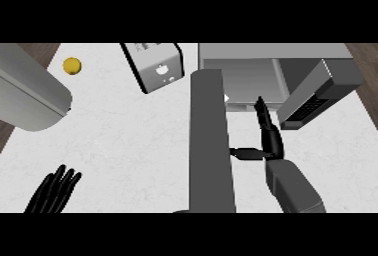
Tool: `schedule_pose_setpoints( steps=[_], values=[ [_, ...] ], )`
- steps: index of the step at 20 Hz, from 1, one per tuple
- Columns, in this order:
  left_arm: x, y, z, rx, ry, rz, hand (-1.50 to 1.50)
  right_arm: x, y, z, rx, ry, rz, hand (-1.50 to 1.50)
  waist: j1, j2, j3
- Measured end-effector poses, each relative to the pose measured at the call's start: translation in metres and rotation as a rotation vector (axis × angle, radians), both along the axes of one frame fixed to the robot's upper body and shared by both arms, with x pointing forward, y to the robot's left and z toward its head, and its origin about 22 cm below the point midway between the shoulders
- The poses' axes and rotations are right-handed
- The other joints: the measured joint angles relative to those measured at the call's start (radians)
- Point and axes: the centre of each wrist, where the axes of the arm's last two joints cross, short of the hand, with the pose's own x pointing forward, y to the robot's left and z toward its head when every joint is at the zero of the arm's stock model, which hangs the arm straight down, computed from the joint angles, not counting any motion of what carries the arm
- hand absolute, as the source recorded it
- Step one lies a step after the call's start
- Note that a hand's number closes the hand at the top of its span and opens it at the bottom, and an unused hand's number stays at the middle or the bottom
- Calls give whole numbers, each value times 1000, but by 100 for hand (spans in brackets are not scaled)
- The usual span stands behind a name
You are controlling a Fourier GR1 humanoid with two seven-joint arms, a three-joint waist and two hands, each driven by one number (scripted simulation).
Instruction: Pick up the milk, place it into the microwave and close the microwave
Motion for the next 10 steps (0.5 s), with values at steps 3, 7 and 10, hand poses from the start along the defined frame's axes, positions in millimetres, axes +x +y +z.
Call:
schedule_pose_setpoints(
  steps=[3, 7, 10],
  values=[
    [6, -10, -1, 18, 4, -57, -150, -15, -5, -8, 16, -10, 15, -150, -8, -2, -1],
    [21, -25, -1, 58, 5, -110, 150, -39, -24, -14, 61, -22, 8, -150, -17, -4, -1],
    [34, -41, 6, 87, -2, -133, 150, -53, -40, -11, 103, -40, 4, 150, -22, -4, -2]
  ],
)
